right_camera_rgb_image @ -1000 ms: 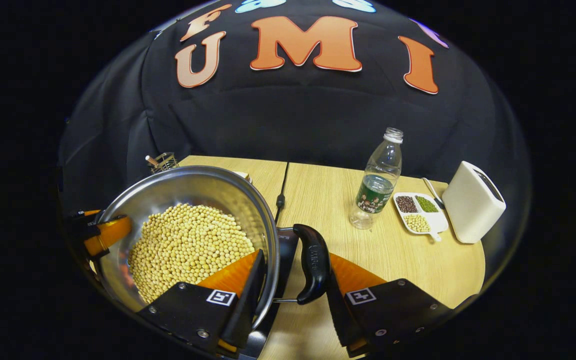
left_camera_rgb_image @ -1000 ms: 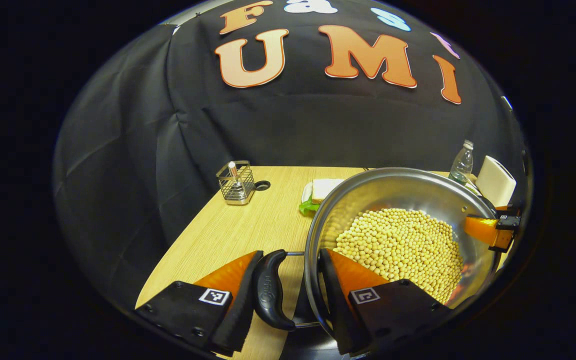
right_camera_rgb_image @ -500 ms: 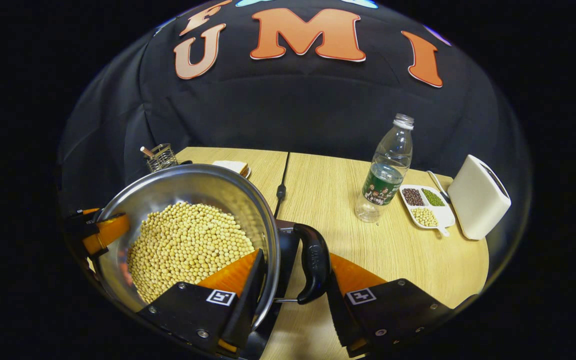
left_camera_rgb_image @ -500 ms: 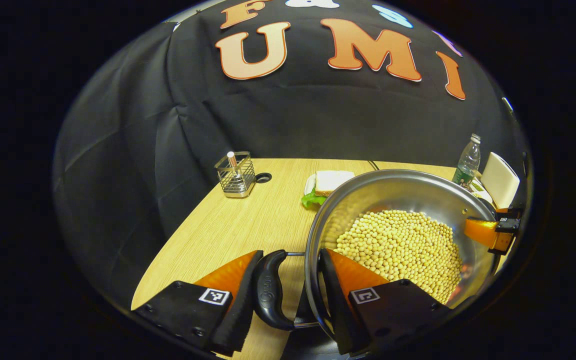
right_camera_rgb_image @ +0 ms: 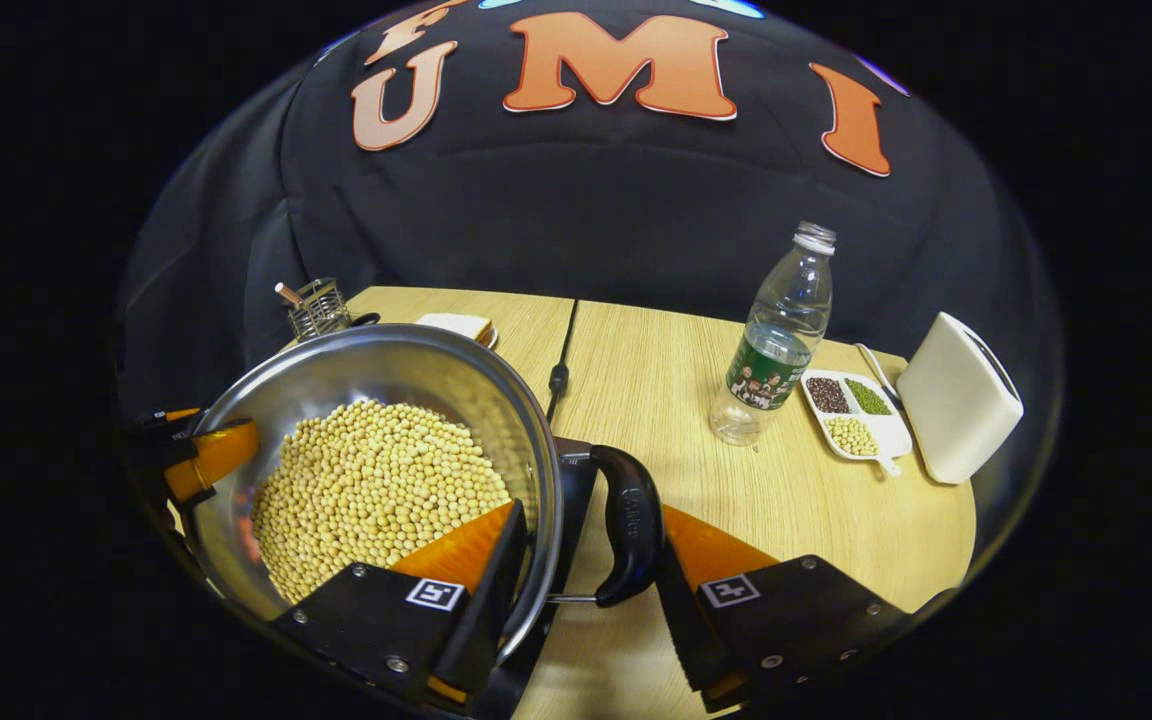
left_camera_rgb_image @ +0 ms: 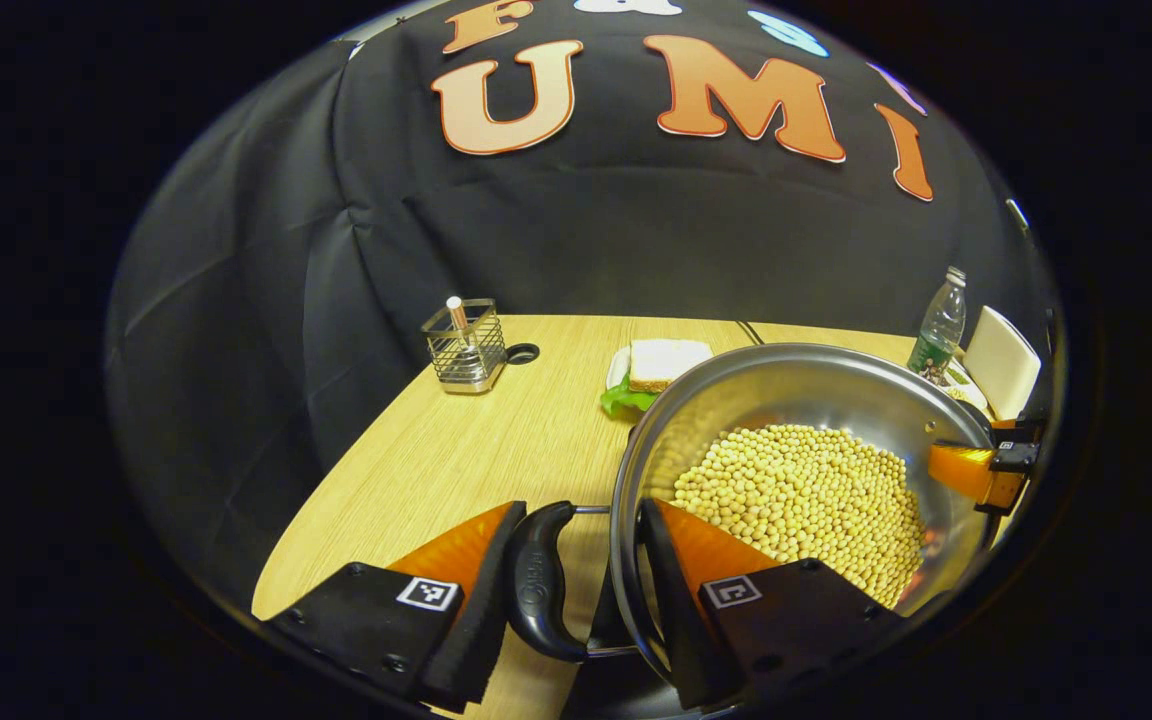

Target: First push the handle of the pot to place it horizontally, then grasp the pot with both hands and set it on the induction cooktop.

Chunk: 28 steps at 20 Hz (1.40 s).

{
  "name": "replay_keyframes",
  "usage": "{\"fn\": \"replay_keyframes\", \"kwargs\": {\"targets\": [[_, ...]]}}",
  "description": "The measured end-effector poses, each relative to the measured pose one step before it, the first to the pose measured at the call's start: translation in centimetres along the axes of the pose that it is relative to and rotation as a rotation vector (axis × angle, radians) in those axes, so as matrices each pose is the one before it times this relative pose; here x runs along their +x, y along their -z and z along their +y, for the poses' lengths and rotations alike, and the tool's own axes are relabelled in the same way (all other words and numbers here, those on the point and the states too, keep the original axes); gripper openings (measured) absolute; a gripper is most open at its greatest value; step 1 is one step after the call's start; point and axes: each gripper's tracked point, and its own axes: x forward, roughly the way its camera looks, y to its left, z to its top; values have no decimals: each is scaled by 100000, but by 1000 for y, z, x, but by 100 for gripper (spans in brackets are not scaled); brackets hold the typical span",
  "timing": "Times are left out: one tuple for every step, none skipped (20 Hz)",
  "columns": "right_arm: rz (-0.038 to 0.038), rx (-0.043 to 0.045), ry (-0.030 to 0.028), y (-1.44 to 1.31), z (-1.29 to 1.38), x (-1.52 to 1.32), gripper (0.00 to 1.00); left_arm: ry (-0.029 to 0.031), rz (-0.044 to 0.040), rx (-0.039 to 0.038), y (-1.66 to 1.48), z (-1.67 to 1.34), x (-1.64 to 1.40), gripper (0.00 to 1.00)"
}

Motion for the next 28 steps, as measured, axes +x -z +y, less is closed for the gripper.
{"fn": "replay_keyframes", "kwargs": {"targets": [[150,-945,-178,32,35,-196,74,-20,-575,226,-206,50,72,73],[-836,-1110,353,-91,-238,-253,78,-583,-1371,86,-284,106,-60,78],[-2141,-969,542,-521,-438,-390,79,-729,-2950,227,-826,119,-256,80],[-2322,-925,829,-595,-479,-524,81,-603,-3185,419,-1051,219,-270,80],[-1912,-321,961,-564,-758,-724,81,-458,-2970,538,-1014,110,-384,79],[-1791,361,-19,-560,-501,-779,83,-212,-2180,166,-694,38,-728,79],[-2046,705,545,-650,-511,-784,83,-26,-2082,-125,-897,33,-520,84],[-3024,160,1397,-1075,-679,-1024,88,-273,-1906,-332,-977,96,-670,83],[-3698,-16,1643,-1147,-852,-1199,89,499,-2382,-588,-1015,-96,-676,87],[-3942,-202,1331,-1180,-859,-1109,90,641,-2114,-363,-1037,-91,-649,87],[-3832,-401,1200,-1150,-922,-1189,91,915,-2187,-113,-926,-141,-649,87],[-3778,-485,1577,-1201,-1068,-1155,93,389,-2473,71,-1381,-13,-687,87],[-3573,-403,1860,-988,-1222,-1269,94,-45,-2902,85,-1632,94,-912,91],[-3628,-171,1944,-1386,-1359,-1359,94,-113,-3407,-360,-1824,38,-801,87],[-3878,287,1302,-1371,-1224,-1123,94,228,-3440,-731,-1893,-96,-856,87],[-3871,497,1482,-1505,-1269,-1086,94,-211,-3281,-1002,-1826,30,-1032,87],[-4281,494,2241,-1381,-1508,-1024,94,150,-3005,-735,-1805,51,-815,87],[-4276,-418,3630,-1281,-1803,-973,94,163,-1709,-581,-1539,-2,-1068,94],[-3395,-781,4118,-1077,-2028,-885,95,-10,-2884,-1141,-1720,152,-874,100],[-2742,-772,3501,-935,-1773,-685,95,61,-3652,-1530,-2040,-87,-773,100],[-2523,195,2176,-1025,-1560,-767,95,392,-3543,-921,-1894,63,-984,100],[-2018,920,1116,-1069,-1172,-875,95,25,-3740,-17,-1953,1094,-2050,100],[-1695,1242,673,-1127,-1199,-940,95,-398,-3127,-156,-2030,275,-1189,100],[-1792,741,558,-1262,-1055,-850,95,-72,-3627,29,-1940,49,-998,100],[-2837,399,806,-1548,-1048,-774,95,-91,-3193,46,-1957,82,-826,100],[-3615,-49,1596,-1562,-1038,-636,95,-379,-3229,82,-1784,172,-917,100],[-3982,-531,2286,-1614,-921,-386,95,-289,-3232,293,-1711,-31,-876,100],[-3624,-1648,2146,-1295,-864,-519,95,-331,-2852,490,-1879,-243,-1010,100]]}}
